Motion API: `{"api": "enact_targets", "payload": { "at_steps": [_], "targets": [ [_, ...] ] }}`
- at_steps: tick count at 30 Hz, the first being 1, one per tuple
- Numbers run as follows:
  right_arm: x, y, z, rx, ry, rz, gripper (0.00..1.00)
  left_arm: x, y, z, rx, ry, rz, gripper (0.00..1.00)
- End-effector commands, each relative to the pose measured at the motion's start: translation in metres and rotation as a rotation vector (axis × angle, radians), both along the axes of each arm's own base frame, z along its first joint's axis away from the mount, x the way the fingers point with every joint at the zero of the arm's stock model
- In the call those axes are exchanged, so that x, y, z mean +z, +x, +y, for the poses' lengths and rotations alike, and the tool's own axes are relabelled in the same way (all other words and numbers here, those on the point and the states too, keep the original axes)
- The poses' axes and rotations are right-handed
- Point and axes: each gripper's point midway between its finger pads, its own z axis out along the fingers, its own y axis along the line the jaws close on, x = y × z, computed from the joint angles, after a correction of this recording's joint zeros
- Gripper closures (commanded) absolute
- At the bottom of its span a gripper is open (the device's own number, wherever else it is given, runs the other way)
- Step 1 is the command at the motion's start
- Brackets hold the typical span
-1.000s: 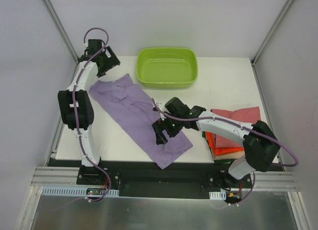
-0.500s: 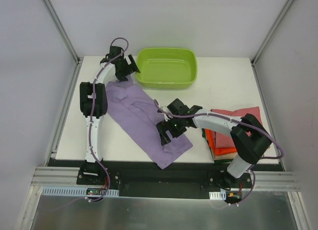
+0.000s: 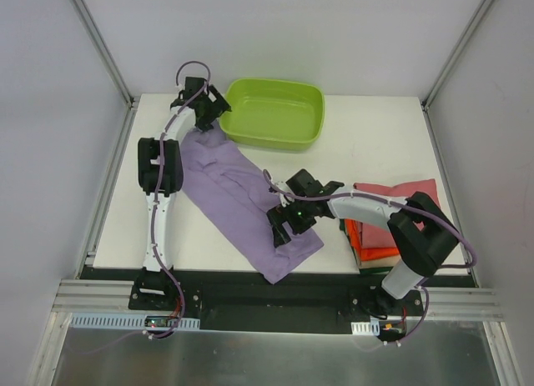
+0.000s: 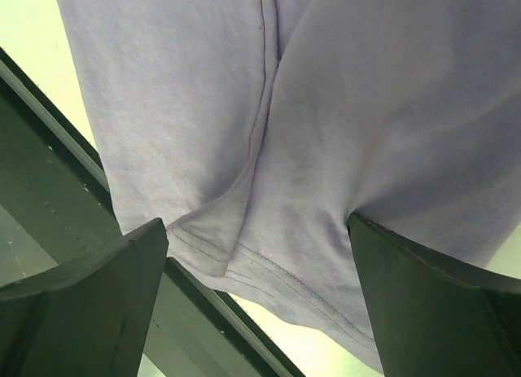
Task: Fold and stack the t-shirts
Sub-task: Rotate the tshirt 120 degrees
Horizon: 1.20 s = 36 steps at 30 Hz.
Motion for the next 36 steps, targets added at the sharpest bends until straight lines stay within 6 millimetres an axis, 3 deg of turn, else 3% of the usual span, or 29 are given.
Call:
{"api": "enact_targets", "payload": {
  "at_steps": [1, 6, 9, 15, 18, 21, 24, 29, 33, 36],
  "targets": [
    [-0.019, -0.019, -0.017, -0.002, -0.059, 0.065, 0.04, -0.041, 0.001, 0.005, 0.086, -0.134, 0.054, 0.01],
    [-0.021, -0.02, -0.025, -0.02, -0.096, 0.062, 0.04, -0.044, 0.014, 0.019, 0.142, -0.123, 0.011, 0.01],
    [-0.019, -0.024, -0.026, -0.019, -0.086, 0.074, 0.04, -0.04, 0.026, 0.015, 0.141, -0.143, -0.025, 0.01],
    [-0.007, -0.05, -0.01, 0.023, 0.031, 0.163, 0.04, -0.037, 0.036, 0.017, 0.179, -0.155, -0.06, 0.01],
    [-0.005, -0.051, -0.008, 0.031, 0.038, 0.146, 0.04, -0.022, 0.036, 0.005, 0.1, -0.183, -0.089, 0.01],
    [0.004, -0.038, -0.003, 0.03, 0.041, 0.089, 0.04, 0.006, 0.03, -0.013, -0.012, -0.177, -0.138, 0.01],
    [0.016, -0.025, 0.002, 0.018, 0.052, 0.031, 0.04, 0.05, 0.021, -0.019, -0.09, -0.122, -0.212, 0.01],
    [0.04, -0.002, 0.005, -0.03, 0.06, -0.089, 0.04, 0.124, -0.002, -0.012, -0.143, -0.019, -0.33, 0.01],
    [0.052, 0.004, 0.002, -0.05, 0.07, -0.159, 0.04, 0.173, -0.029, -0.001, -0.148, 0.053, -0.393, 0.01],
    [0.052, -0.003, 0.007, -0.029, 0.078, -0.161, 0.04, 0.177, -0.056, 0.008, -0.13, 0.076, -0.357, 0.01]
  ]
}}
